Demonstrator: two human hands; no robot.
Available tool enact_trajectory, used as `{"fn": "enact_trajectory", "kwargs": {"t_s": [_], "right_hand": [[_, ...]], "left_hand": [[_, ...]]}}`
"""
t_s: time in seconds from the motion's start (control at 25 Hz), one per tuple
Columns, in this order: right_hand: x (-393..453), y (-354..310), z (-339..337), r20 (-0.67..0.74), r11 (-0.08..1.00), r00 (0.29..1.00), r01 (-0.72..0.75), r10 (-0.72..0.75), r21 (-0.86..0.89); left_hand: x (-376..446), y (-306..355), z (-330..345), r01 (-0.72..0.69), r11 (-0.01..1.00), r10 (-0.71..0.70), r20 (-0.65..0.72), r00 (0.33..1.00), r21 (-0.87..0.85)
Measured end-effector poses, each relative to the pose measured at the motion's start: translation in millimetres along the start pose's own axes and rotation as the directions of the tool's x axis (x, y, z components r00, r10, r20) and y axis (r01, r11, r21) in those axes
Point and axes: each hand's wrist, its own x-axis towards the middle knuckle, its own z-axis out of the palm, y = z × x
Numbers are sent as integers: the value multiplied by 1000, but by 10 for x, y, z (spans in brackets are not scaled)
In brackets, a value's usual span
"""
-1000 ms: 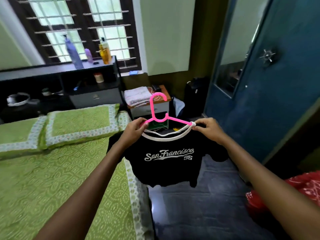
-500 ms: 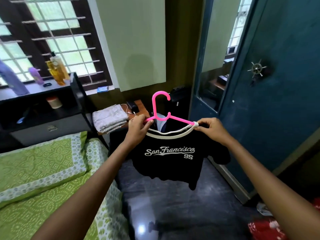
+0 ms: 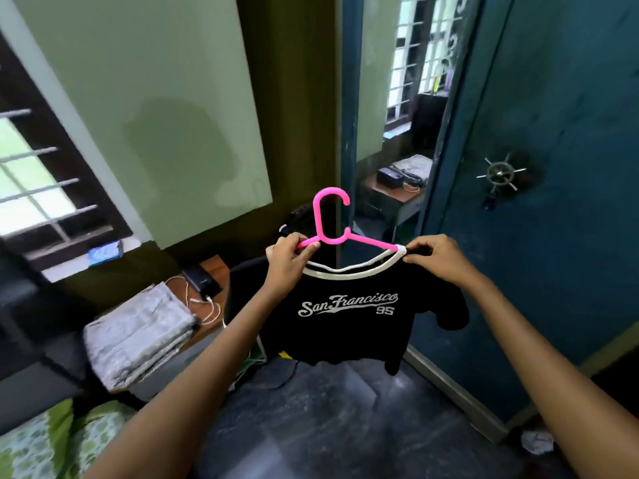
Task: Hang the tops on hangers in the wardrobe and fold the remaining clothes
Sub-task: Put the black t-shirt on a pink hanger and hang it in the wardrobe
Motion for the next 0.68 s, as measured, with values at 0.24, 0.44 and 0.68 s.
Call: {"fn": "enact_trajectory", "kwargs": {"t_s": [0.24,0.44,0.68], "right_hand": [[635,101,-200,-92,975,972,-220,218,-17],[1323,496,-662,-550,932,822,-301,146,-203],[1731,883,-820,-755,586,655,-598,-37,-547]], "left_hand": [[1119,-157,441,-76,988,97,156,983,-135],[1861,-263,976,-147,964,203,252,946,-222],[2556,-107,1720,-212,924,328,372,868,-319]]}}
